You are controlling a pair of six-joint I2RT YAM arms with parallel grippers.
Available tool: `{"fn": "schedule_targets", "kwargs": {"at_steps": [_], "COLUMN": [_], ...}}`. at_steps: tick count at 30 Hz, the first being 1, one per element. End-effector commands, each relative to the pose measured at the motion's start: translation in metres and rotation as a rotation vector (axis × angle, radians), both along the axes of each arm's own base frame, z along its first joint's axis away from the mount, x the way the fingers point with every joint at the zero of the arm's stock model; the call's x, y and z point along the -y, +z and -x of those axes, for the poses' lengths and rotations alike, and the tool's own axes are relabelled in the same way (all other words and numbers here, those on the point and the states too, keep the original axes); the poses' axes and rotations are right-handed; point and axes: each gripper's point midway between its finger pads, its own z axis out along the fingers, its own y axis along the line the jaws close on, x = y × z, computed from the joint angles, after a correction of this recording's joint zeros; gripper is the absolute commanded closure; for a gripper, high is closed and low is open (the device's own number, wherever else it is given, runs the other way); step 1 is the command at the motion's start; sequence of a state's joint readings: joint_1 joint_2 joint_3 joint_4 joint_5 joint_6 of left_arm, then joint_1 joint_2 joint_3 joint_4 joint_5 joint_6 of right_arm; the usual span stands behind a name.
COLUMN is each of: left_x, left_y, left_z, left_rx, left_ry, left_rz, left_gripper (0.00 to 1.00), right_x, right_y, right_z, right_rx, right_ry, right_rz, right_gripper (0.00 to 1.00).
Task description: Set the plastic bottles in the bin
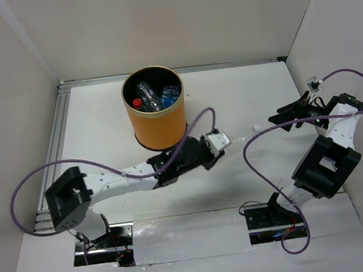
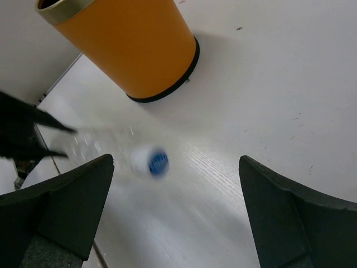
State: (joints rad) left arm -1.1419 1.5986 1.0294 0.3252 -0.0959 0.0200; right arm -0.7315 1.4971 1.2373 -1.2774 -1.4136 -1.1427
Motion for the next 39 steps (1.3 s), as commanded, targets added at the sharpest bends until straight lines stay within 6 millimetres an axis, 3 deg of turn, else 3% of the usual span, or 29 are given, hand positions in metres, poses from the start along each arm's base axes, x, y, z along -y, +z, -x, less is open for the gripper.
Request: {"fn": "schedule_targets", "kwargs": {"at_steps": [1,4,7,13,17,20,23,25,26,27,28,29,30,31,32,37,39], "left_x": [-0.027,-0.053,-0.095,-0.186,-0.219,-0.24,-0.254,-0.258,-0.262,-0.259,-0.259,-0.263,-0.263,-0.26,-0.257,-0.241,-0.244], "left_y": [0.09,0.128,0.174,0.217,0.232,0.227,0.211,0.183,0.169,0.148,0.148,0.132,0.135,0.144,0.144,0.185,0.213], "left_z": [-0.032,-0.055,-0.088,-0.147,-0.166,-0.178,-0.186,-0.191,-0.196,-0.196,-0.196,-0.196,-0.193,-0.187,-0.182,-0.154,-0.132], "left_rx": [0.092,0.152,0.225,0.326,0.34,0.317,0.279,0.238,0.208,0.156,0.15,0.133,0.138,0.148,0.153,0.223,0.252], "left_ry": [0.127,0.21,0.368,0.703,0.781,0.837,0.883,0.904,0.922,0.921,0.922,0.934,0.92,0.906,0.892,0.805,0.765], "left_rz": [0.187,0.243,0.339,0.448,0.51,0.521,0.489,0.413,0.383,0.341,0.348,0.318,0.331,0.351,0.342,0.371,0.434], "left_gripper": [1.0,1.0,1.0,1.0,1.0,1.0,1.0,0.98,0.92,0.69,0.69,0.35,0.1,0.0,0.0,0.0,0.0], "right_x": [-0.004,-0.013,-0.023,-0.034,-0.041,-0.046,-0.043,-0.04,-0.041,-0.037,-0.035,-0.036,-0.033,-0.029,-0.028,-0.01,-0.002], "right_y": [0.006,-0.002,-0.018,-0.06,-0.069,-0.073,-0.075,-0.077,-0.078,-0.079,-0.08,-0.081,-0.081,-0.082,-0.083,-0.078,-0.067], "right_z": [0.005,0.009,0.013,0.021,0.023,0.023,0.021,0.018,0.017,0.014,0.014,0.013,0.011,0.009,0.005,-0.013,-0.022], "right_rx": [0.038,0.031,0.032,-0.014,-0.012,-0.024,-0.033,-0.049,-0.044,-0.059,-0.065,-0.068,-0.066,-0.1,-0.114,-0.145,-0.125], "right_ry": [0.002,0.036,0.085,0.11,0.114,0.125,0.119,0.1,0.105,0.084,0.08,0.08,0.069,0.037,0.018,-0.118,-0.194], "right_rz": [0.005,0.053,0.157,0.344,0.401,0.399,0.402,0.411,0.424,0.432,0.44,0.448,0.456,0.457,0.46,0.486,0.492], "right_gripper": [0.0,0.0,0.0,0.0,0.0,0.0,0.0,0.0,0.0,0.0,0.0,0.0,0.0,0.0,0.0,0.0,0.0]}}
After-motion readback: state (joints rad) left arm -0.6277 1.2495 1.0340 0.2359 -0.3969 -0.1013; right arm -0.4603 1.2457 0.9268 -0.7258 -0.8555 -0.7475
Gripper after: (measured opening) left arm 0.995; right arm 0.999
